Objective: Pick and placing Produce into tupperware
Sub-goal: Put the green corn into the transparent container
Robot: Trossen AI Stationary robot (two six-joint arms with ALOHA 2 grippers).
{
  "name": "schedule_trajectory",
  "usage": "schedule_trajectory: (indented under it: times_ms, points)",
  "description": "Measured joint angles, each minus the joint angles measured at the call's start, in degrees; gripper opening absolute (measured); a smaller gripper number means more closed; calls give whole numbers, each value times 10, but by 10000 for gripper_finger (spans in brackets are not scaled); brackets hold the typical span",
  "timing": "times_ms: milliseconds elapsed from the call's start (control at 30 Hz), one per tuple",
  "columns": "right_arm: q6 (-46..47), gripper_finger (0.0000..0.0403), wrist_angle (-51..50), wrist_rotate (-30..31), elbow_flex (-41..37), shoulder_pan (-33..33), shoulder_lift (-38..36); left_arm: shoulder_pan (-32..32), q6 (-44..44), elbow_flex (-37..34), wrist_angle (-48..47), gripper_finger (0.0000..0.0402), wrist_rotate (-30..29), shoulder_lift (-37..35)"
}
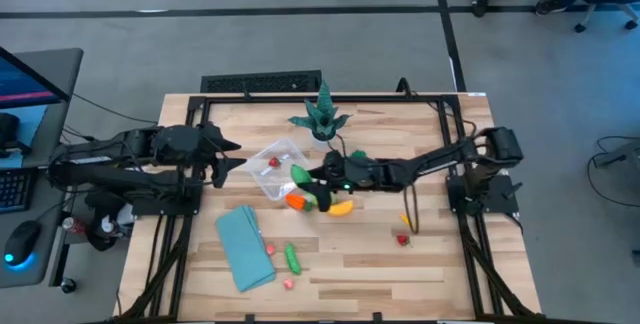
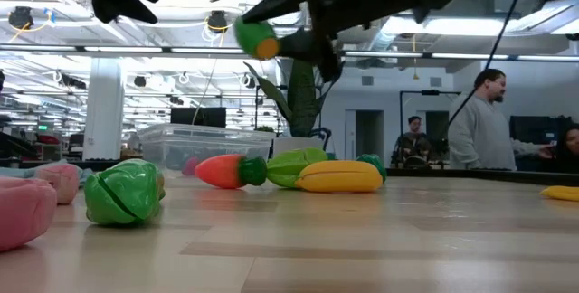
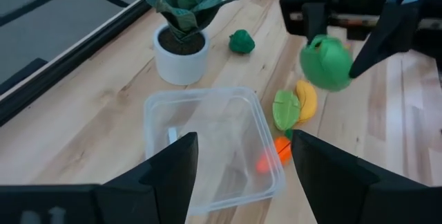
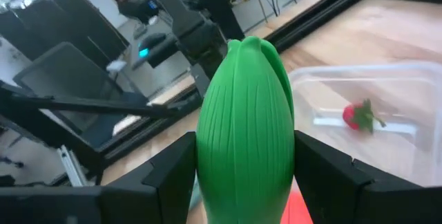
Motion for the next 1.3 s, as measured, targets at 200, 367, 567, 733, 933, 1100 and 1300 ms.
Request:
schedule_trajectory:
  times_ms: [200, 367, 567, 733, 933, 1100, 1300]
  points:
    - [-1, 218, 4, -14, 62, -15, 66, 0, -11, 0, -34, 224, -15, -52]
    - [-1, 213, 2, -16, 98, -27, 107, 0, -12, 0, -40, 224, -40, -99]
    - [-1, 215, -31, -16, 124, -45, 128, 0, -11, 0, -53, 224, -54, -135]
    - [-9, 215, -86, -6, 137, -63, 128, 0, -4, 0, -58, 224, -57, -141]
    - [-10, 213, -89, -2, 137, -74, 128, 0, 7, 0, -58, 224, -70, -141]
    - [-22, 215, -102, 1, 137, -74, 128, 0, 11, 0, -58, 224, -75, -141]
    - [-42, 212, -101, 16, 137, -74, 128, 0, 11, 0, -57, 224, -80, -141]
